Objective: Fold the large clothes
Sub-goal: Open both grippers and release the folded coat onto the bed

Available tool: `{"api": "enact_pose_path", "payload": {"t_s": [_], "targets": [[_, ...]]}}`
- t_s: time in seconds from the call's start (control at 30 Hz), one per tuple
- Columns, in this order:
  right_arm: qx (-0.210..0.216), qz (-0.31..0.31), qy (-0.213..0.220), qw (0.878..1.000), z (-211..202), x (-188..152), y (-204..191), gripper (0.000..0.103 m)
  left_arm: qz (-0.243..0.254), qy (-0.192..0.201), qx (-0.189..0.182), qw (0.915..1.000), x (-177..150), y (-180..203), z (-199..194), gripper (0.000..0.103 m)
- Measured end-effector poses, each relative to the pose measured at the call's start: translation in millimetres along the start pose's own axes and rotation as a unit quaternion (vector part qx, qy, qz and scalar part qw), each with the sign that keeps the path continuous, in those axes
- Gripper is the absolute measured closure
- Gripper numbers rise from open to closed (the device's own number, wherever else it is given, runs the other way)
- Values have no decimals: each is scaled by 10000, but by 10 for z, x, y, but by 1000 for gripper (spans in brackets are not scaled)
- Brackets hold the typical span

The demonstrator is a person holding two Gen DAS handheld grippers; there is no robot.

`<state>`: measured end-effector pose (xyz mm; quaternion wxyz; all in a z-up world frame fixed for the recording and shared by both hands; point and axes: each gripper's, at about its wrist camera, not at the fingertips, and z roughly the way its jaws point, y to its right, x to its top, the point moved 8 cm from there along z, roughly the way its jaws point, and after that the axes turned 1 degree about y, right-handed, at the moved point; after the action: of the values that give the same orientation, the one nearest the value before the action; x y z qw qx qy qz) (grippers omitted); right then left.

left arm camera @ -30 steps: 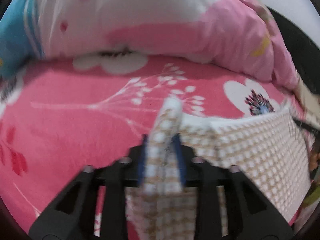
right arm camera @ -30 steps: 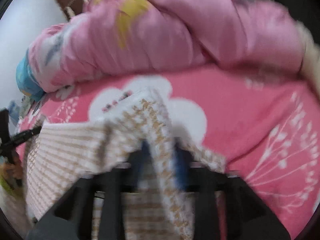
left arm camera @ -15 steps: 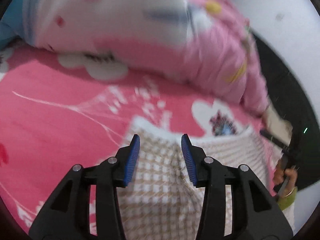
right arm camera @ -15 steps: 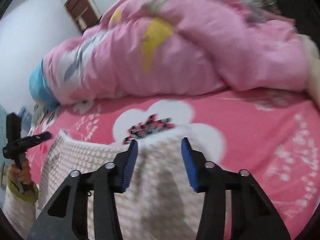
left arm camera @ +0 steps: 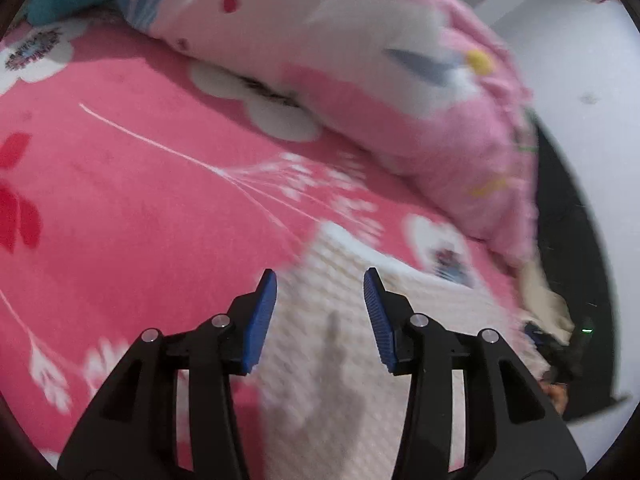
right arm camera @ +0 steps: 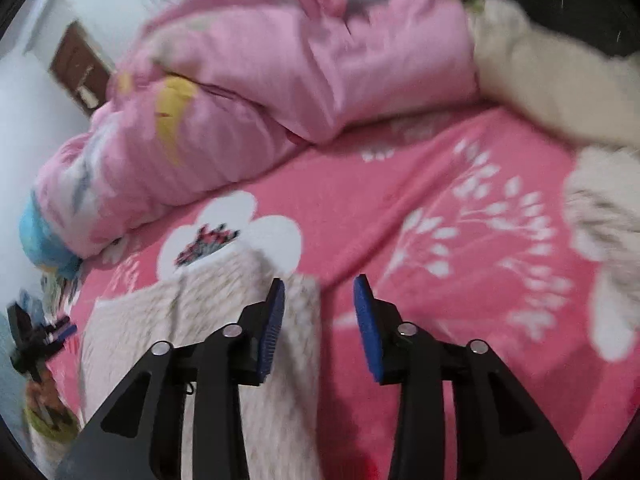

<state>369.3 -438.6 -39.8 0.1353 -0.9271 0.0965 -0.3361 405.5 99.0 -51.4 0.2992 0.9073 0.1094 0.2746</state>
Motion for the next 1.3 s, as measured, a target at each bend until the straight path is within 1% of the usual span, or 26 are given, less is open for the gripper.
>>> {"api": "enact_pose_path", "payload": {"t_s": [0.03, 0.07, 0.17, 0.2, 0.23, 0.27, 0.3, 0.33, 0.37, 0.4, 0.43, 0.47, 0.5, 0.57, 0.63, 0.7, 0.77, 0.8, 0.87, 0.9, 0.97, 1.03, 1.1, 1.2, 1.23, 1.3], "targets": [[-4, -204, 26, 9998, -83, -88, -93, 50, 55, -47, -306, 9995, -117, 136, -94, 59], [10, -458, 35, 9989, -192, -233, -231, 47, 164, -72, -417, 9990, -212, 233, -155, 59], [129, -907, -19, 9958, -368, -749, -473, 43, 895, -199, -549, 9943, -758, 593, -263, 57], [69, -977, -40, 9952, -350, -918, -501, 43, 1066, -256, -472, 9929, -905, 616, -231, 57], [3, -987, -109, 9951, -267, -1057, -491, 43, 1293, -312, -178, 9910, -1091, 587, -177, 57], [-82, -978, -261, 9948, -165, -1207, -432, 43, 1522, -378, 400, 9868, -1287, 455, -58, 57], [-272, -1003, -474, 9935, -5, -1360, -339, 43, 1620, -444, 777, 9827, -1395, 319, 28, 58], [-349, -1005, -667, 9921, 177, -1519, -214, 42, 1688, -510, 940, 9798, -1501, 167, 136, 63], [-334, -900, -742, 9926, 224, -1560, -145, 34, 1618, -444, 820, 9824, -1531, 97, 136, 63], [-310, -655, -848, 9938, 183, -1548, -93, 33, 1523, -399, 774, 9845, -1512, 97, 79, 68], [-339, -620, -838, 9940, 114, -1499, -103, 33, 1420, -390, 785, 9860, -1470, 117, 0, 67], [-528, -812, -694, 9929, -8, -1409, -161, 33, 1396, -361, 814, 9862, -1429, 147, -61, 66], [-752, -1128, -461, 9897, -131, -1315, -260, 33, 1556, -157, 940, 9832, -1346, 232, -190, 58], [-893, -1476, -191, 9848, -265, -1207, -480, 33, 1945, 195, 1106, 9745, -1225, 413, -326, 55], [-544, -1604, 85, 9855, -298, -1052, -852, 33, 2166, 323, 1071, 9698, -1140, 636, -322, 55], [-301, -1725, 225, 9843, -205, -942, -1156, 33, 2370, 311, 1014, 9657, -1091, 914, -170, 55], [-99, -1870, 300, 9818, -35, -890, -1428, 33, 2649, 281, 1084, 9577, -1097, 1096, 38, 55], [-24, -1946, 170, 9807, 179, -907, -1537, 33, 2921, 270, 1471, 9446, -1115, 1120, 248, 53], [-378, -2195, -287, 9745, 675, -1093, -1540, 32, 3275, 80, 2331, 9156, -1185, 944, 692, 50], [-460, -2245, -439, 9724, 901, -1169, -1487, 29, 3298, -5, 2418, 9126, -1237, 873, 824, 44], [-341, -2130, -438, 9755, 885, -1151, -1474, 28, 3208, 75, 2335, 9179, -1256, 762, 931, 42], [-383, -2043, -467, 9770, 702, -1097, -1500, 29, 3084, 113, 2188, 9257, -1219, 837, 783, 43], [-321, -2131, -295, 9761, 444, -1080, -1570, 29, 2955, 92, 2010, 9339, -1205, 904, 619, 43], [-125, -2325, -110, 9724, 222, -1204, -1697, 29, 2926, 203, 1376, 9461, -1303, 1053, 353, 43], [-139, -2375, -168, 9711, 261, -1284, -1705, 29, 2918, 145, 1226, 9485, -1360, 1085, 340, 43], [-253, -2288, -433, 9722, 538, -1451, -1642, 29, 2836, -176, 1323, 9496, -1494, 1022, 559, 43]]}}
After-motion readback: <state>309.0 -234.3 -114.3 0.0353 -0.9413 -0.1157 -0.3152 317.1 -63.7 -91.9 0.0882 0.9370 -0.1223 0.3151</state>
